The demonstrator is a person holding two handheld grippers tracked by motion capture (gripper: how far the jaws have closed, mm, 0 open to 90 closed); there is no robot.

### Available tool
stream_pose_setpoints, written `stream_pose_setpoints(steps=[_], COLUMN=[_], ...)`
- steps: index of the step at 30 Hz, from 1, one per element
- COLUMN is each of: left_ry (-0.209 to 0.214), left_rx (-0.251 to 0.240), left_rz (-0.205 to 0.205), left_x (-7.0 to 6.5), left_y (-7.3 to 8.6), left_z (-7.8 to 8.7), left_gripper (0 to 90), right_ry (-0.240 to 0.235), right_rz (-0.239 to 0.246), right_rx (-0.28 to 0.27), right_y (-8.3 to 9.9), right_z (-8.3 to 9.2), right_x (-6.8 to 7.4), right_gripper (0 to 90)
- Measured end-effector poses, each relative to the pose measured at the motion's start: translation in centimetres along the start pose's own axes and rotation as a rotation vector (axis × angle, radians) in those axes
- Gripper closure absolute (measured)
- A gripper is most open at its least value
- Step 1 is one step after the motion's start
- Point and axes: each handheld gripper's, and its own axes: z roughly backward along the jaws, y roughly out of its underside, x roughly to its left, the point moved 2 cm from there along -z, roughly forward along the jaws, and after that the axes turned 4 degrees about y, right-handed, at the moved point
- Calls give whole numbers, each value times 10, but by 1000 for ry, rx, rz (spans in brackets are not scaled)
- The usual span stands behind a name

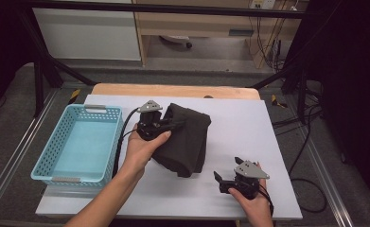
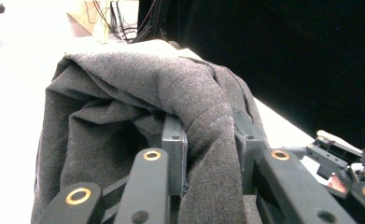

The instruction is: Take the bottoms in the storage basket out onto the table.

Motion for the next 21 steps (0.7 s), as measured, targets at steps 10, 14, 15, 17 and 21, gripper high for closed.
stream_pose_setpoints(steps=[10,14,15,17,21], left_ry=[-16,-23,-20,-18,-33], left_rx=[13,21,20,20,24], left_rz=[0,-2,-2,6,8], left_x=[3,6,7,9,11], left_y=[2,3,3,4,4], left_z=[-10,-13,-13,-13,-15], left_gripper=[706,704,704,704,703], right_ry=[-1,-1,-1,-2,-3], right_rz=[1,0,0,2,4], right_rx=[-1,-1,-1,0,-3], right_y=[0,0,0,0,-1], right_z=[0,0,0,0,1], right_x=[0,-1,-1,0,0], right_gripper=[70,69,70,70,70])
